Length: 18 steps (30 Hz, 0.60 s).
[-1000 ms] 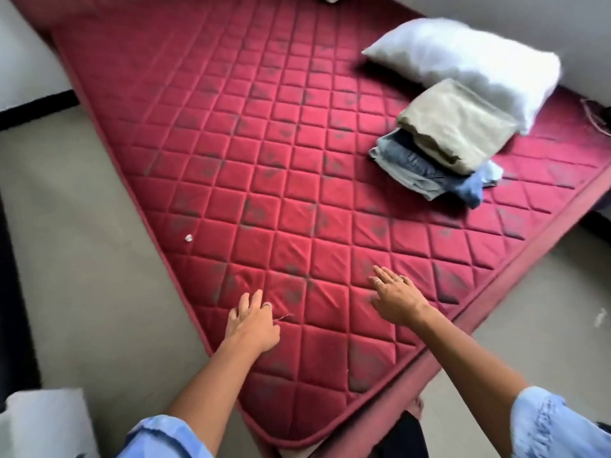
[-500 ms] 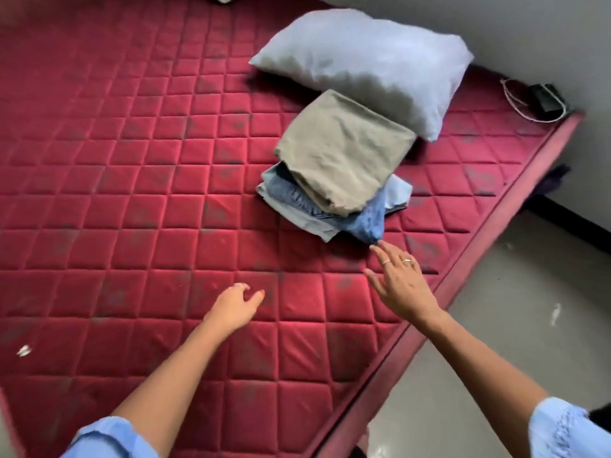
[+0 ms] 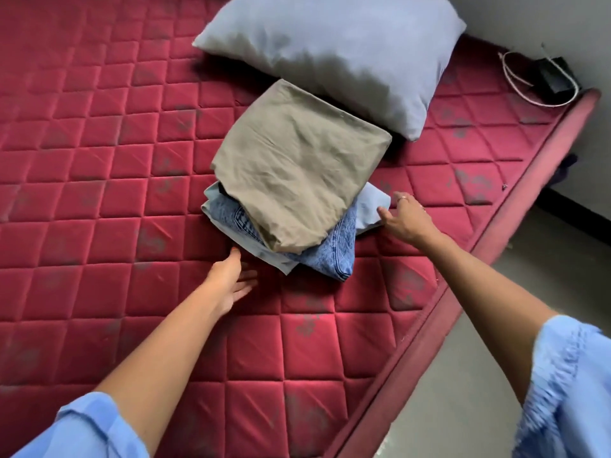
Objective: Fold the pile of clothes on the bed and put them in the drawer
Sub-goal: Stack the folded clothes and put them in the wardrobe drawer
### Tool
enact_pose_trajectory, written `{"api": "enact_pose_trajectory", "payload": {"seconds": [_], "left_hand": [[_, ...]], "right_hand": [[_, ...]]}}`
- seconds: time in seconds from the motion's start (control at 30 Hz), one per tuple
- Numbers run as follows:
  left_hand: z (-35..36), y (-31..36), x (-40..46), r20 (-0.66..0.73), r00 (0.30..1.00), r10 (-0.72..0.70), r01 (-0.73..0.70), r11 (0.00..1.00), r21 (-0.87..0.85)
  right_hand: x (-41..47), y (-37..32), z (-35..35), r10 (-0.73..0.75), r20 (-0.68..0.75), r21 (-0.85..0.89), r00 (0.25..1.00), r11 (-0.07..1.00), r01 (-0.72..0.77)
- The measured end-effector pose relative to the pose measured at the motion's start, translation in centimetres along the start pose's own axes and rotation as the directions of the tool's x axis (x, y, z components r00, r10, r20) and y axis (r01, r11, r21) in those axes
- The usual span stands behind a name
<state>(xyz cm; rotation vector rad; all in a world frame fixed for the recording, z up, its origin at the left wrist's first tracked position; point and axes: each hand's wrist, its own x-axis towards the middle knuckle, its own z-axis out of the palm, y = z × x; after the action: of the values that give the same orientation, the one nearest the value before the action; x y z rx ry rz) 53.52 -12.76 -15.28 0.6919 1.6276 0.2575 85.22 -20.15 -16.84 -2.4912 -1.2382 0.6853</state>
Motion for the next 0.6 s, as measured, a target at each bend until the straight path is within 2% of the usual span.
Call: {"api": "enact_pose_trajectory", "payload": {"seconds": [0.17, 0.33, 0.47, 0.6], "left_hand": [[2.2, 0.3, 3.0, 0.020, 0.999, -0.049, 0.052, 0.981, -0.187], [2.7, -0.1, 5.0, 0.079, 0.994, -0.075, 0.092, 0.968, -0.232], [3.4, 0.2, 5.7, 0.061, 0.997, -0.038, 0.054, 0.956, -0.287], [4.8, 0.4, 6.2, 0.065, 0.998, -0.023, 0.051, 0.887, -0.459]], "right_hand": [[4.7, -1.4, 1.7, 0.005, 0.114, -0.025, 0.994, 1.000, -0.002], [6.4, -2.0, 3.2, 0.038, 0.037, -0.140, 0.999, 0.990, -0.033], [8.0, -2.5, 3.2, 0.035, 0.057, -0.072, 0.998, 0.997, -0.031], [8.4, -3.8, 1.9, 0.051, 0.088, -0.081, 0.995, 0.996, -0.044]]}}
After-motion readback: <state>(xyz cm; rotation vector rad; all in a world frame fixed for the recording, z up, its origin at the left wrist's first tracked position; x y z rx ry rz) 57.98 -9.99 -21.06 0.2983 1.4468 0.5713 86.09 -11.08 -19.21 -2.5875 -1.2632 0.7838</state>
